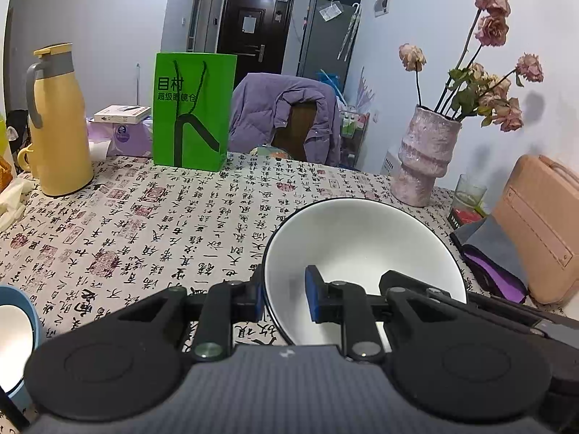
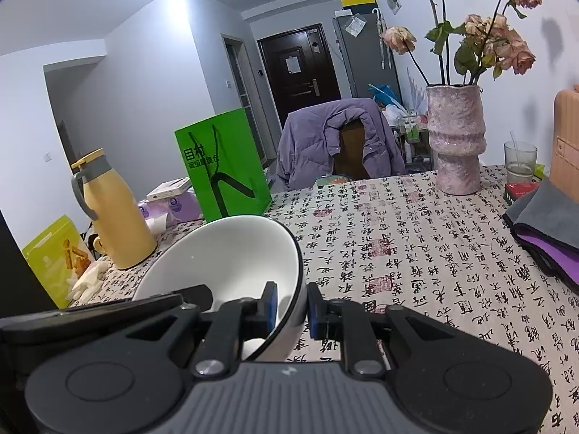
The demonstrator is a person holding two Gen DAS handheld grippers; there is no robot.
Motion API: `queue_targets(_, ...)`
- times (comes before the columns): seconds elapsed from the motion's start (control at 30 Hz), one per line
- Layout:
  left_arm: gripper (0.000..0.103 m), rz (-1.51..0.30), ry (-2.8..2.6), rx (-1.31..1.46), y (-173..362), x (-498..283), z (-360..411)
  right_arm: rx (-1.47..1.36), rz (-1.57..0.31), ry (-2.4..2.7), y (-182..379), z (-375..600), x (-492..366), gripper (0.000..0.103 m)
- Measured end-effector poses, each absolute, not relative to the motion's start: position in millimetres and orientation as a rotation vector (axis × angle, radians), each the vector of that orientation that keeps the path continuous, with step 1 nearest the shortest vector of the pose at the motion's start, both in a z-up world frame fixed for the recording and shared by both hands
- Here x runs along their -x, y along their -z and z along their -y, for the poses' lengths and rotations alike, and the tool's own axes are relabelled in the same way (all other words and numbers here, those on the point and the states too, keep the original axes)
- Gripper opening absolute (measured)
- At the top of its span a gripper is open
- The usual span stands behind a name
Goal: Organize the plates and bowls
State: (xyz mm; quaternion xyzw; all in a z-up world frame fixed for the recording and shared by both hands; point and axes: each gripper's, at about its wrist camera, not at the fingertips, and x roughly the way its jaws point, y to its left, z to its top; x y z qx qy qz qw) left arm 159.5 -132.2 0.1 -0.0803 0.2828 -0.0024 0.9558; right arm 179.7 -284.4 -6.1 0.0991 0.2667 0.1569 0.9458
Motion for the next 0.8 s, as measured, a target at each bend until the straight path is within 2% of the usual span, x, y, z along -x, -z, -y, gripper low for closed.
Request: queue_targets(0.8,0.021,-0.534,-0.038,0.210,-6.3,-136.8,80.4,-0.168,-0.539,-0.367,-3.5,231.6,-164.7,0.017)
